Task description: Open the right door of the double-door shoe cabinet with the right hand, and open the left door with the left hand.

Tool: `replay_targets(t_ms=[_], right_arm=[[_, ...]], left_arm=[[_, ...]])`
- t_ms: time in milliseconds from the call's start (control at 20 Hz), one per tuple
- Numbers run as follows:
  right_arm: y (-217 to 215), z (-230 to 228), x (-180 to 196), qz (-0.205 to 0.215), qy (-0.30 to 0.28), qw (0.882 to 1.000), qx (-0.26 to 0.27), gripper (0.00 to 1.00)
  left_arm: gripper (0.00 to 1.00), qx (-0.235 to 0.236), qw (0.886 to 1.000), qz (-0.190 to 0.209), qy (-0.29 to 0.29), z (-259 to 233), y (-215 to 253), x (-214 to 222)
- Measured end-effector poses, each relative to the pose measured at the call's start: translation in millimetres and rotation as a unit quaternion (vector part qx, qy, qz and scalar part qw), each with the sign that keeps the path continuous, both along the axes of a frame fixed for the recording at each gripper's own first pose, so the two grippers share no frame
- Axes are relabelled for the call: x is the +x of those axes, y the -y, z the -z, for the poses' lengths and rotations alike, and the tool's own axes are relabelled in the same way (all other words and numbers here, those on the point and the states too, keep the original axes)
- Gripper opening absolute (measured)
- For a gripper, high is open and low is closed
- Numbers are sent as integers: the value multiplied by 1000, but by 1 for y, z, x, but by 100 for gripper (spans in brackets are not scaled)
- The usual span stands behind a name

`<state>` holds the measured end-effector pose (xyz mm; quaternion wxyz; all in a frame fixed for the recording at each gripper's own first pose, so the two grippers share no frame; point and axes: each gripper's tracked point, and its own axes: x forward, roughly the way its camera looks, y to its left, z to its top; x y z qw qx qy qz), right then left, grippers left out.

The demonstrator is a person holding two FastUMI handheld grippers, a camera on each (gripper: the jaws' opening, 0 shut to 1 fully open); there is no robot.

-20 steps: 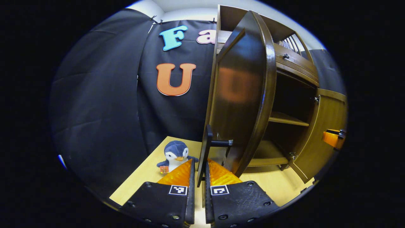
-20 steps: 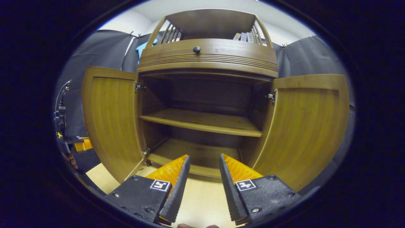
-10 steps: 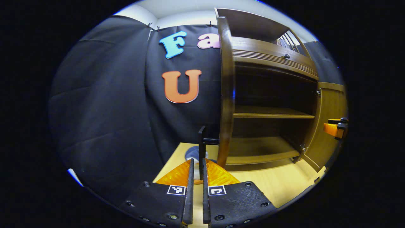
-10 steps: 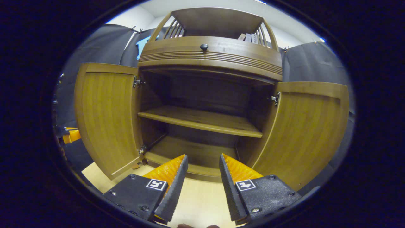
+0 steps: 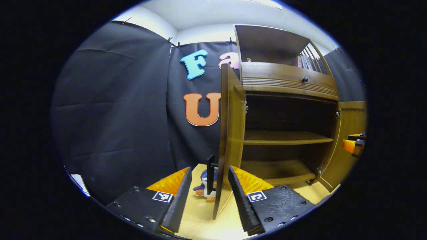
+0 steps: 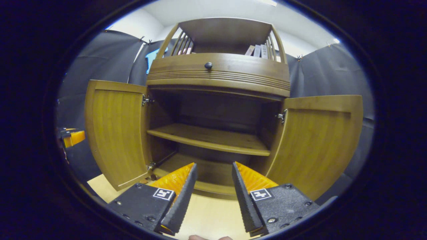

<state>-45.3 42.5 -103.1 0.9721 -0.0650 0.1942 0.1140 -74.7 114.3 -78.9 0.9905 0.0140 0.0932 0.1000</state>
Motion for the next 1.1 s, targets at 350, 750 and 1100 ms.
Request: replay_targets(t_ms=[350, 750, 1100], right_arm=[[40, -34, -11, 12, 27, 999, 19, 84], [63, -56, -13, 24, 50, 998, 38, 84], [63, -78, -11, 10, 88, 995, 50, 84]], left_arm=[[92, 0, 998, 42, 56, -45, 86, 4], [100, 6, 993, 98, 72, -61, 161, 7], [100, 11, 992, 98, 76, -68, 173, 5]])
